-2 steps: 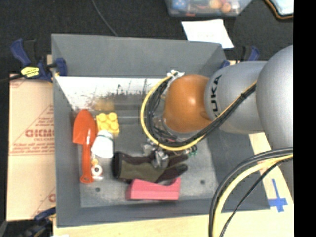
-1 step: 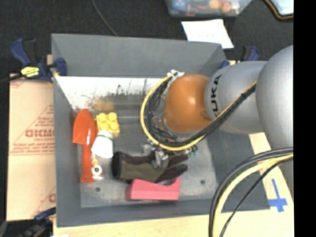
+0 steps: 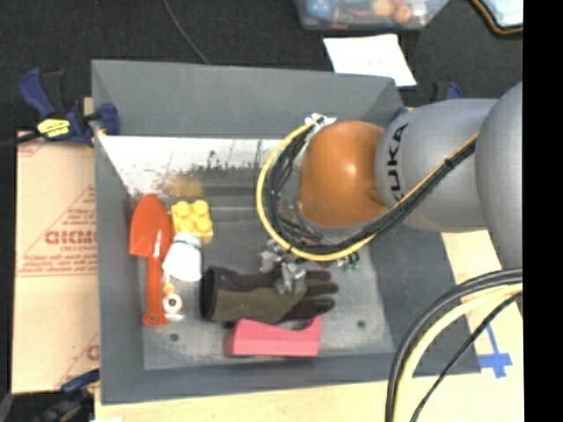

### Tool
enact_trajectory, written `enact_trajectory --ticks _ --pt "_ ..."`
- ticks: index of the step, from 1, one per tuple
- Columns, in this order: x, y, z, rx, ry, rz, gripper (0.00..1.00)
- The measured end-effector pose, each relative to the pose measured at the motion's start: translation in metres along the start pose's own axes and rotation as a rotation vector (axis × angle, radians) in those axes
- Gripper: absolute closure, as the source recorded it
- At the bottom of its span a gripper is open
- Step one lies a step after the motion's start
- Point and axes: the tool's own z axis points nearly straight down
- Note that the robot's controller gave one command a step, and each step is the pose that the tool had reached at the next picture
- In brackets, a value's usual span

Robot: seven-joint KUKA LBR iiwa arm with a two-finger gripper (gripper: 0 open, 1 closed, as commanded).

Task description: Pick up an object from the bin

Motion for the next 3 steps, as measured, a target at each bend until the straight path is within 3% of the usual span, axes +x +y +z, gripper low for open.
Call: enact_trajectory --ticks 3 --pt "-0.002 -0.002 -0.085 0.003 -0.006 0.003 1.0"
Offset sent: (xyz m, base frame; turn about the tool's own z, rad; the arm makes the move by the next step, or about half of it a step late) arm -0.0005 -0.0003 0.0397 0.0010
